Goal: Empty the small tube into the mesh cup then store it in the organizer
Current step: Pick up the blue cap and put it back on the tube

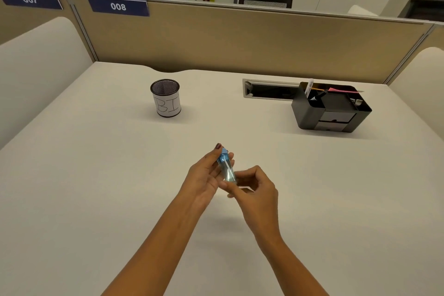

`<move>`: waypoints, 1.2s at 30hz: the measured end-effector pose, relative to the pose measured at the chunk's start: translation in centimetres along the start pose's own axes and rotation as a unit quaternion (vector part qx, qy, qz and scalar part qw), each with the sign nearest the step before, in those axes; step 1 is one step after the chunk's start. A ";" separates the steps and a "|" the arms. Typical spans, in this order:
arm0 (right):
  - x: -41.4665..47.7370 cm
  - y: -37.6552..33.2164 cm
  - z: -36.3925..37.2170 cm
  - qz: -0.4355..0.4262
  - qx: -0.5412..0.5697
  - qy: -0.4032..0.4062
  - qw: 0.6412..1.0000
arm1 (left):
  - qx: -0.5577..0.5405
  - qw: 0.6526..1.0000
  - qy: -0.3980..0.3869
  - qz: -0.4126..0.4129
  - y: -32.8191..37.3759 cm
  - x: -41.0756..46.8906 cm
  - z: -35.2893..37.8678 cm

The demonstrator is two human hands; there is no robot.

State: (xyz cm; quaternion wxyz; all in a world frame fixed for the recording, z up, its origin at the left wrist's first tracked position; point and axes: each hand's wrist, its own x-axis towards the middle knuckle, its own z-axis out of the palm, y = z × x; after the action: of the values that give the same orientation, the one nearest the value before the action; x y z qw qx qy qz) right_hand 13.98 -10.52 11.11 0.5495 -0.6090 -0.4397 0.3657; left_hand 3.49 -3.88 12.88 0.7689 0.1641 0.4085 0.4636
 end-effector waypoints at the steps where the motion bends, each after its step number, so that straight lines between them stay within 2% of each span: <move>1: 0.1 0.1 0.1 -0.029 -0.022 -0.011 0.999 | 0.010 1.000 0.002 -0.005 0.0 -0.1 0.1; 5: 1.0 0.3 0.5 -0.104 -0.097 -0.059 0.988 | 0.001 1.000 0.008 -0.029 -0.3 -0.4 0.3; 11: 2.0 0.4 0.4 -0.104 -0.104 -0.148 0.978 | 0.015 0.999 0.008 -0.038 -0.3 -0.7 -0.1; 26: 2.8 1.2 0.2 -0.097 -0.092 -0.161 0.978 | 0.000 0.998 0.018 -0.053 -0.5 -0.4 -0.5; 29: 2.8 1.2 0.3 -0.097 -0.088 -0.143 0.981 | 0.005 0.999 0.033 -0.042 -0.5 0.3 -0.3; 32: 2.4 1.1 0.7 -0.111 -0.081 -0.076 0.988 | 0.013 0.999 0.045 -0.025 -0.3 1.1 0.0; 36: 1.8 1.2 1.0 -0.105 -0.066 0.010 0.992 | -0.015 1.000 0.017 0.005 -0.2 1.9 0.7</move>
State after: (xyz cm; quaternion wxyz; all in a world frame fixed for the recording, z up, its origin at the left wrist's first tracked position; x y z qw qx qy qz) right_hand 13.88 -8.52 9.82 0.5475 -0.5982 -0.5190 0.2703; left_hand 4.60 -2.28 12.27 0.7621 0.1469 0.4138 0.4758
